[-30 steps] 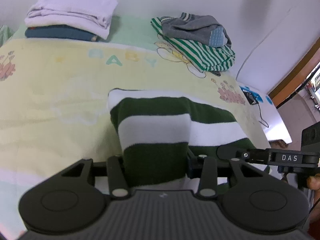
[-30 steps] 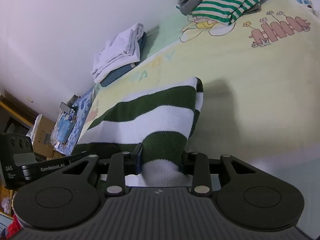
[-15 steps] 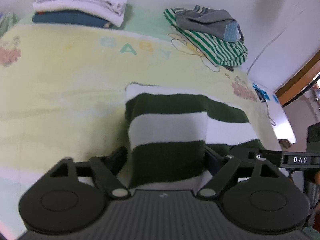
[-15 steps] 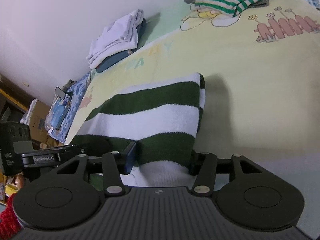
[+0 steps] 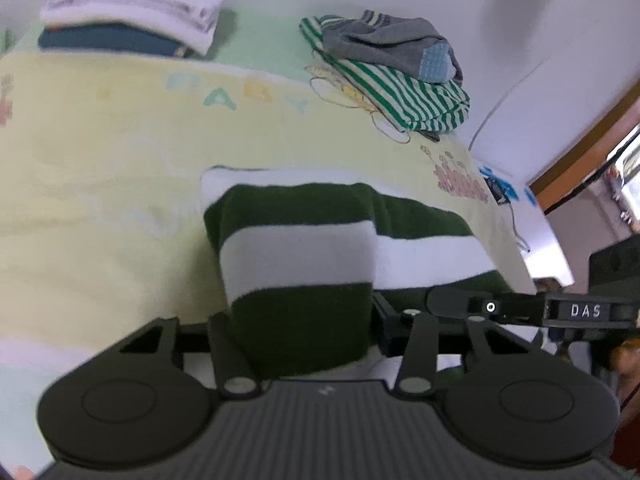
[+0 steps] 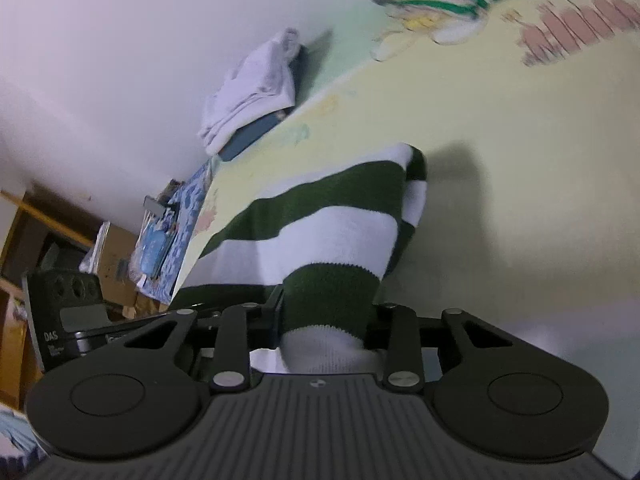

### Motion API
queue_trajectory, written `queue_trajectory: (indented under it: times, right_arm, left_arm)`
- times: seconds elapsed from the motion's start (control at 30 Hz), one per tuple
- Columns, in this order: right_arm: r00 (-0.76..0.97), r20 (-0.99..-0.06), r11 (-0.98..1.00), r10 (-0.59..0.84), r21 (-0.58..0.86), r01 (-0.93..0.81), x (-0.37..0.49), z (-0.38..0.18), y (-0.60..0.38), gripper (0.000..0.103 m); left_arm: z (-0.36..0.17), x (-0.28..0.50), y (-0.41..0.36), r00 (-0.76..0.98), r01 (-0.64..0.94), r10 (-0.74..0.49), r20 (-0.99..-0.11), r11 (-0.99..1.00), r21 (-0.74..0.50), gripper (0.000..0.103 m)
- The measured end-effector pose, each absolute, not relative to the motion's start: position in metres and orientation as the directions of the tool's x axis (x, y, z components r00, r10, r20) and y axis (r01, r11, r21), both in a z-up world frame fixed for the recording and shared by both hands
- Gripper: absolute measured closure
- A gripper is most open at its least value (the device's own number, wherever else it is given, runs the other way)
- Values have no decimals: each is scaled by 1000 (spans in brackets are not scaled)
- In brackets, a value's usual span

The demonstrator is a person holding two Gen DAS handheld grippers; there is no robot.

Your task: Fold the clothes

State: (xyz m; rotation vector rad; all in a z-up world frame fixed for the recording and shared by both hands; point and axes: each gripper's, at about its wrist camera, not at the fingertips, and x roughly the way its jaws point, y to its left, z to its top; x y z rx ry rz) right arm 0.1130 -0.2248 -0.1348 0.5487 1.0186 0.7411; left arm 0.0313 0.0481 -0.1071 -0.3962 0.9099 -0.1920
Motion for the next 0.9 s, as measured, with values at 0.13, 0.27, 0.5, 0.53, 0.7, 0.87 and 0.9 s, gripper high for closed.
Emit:
queue_trajectory:
  times: [0.13, 0.27, 0.5, 0.53, 0.7, 0.87, 0.9]
  right_arm:
    - [321, -533, 618, 783, 730, -294, 114, -125, -226, 69]
    - [310, -508, 590, 804, 747, -307, 115, -108, -222, 69]
    - [270, -468, 537, 841, 778, -326, 128, -74, -199, 69]
    - [262, -465, 530, 846, 783, -325, 131, -71, -195, 69]
    - [268, -461, 531, 846, 775, -343, 137, -52, -164, 69]
    - [322, -476, 570, 819, 745, -347, 142, -32, -128, 69]
    - [337, -479, 579, 811, 740, -343, 142, -29, -120, 69]
  left_arm:
    - [-84, 27, 53, 621, -1, -311, -719, 918, -397, 63]
    - [-59, 23, 59, 640, -1, -298, -708, 922, -388, 63]
    - [-15, 21, 78, 654, -10, -257, -712, 938, -347, 63]
    - [-10, 21, 83, 654, -11, -251, -714, 940, -341, 63]
    - [11, 26, 112, 652, 6, -239, -720, 951, -310, 63]
    - [26, 44, 152, 645, 65, -262, -718, 955, -290, 63]
    - [29, 48, 160, 643, 78, -268, -717, 955, -287, 63]
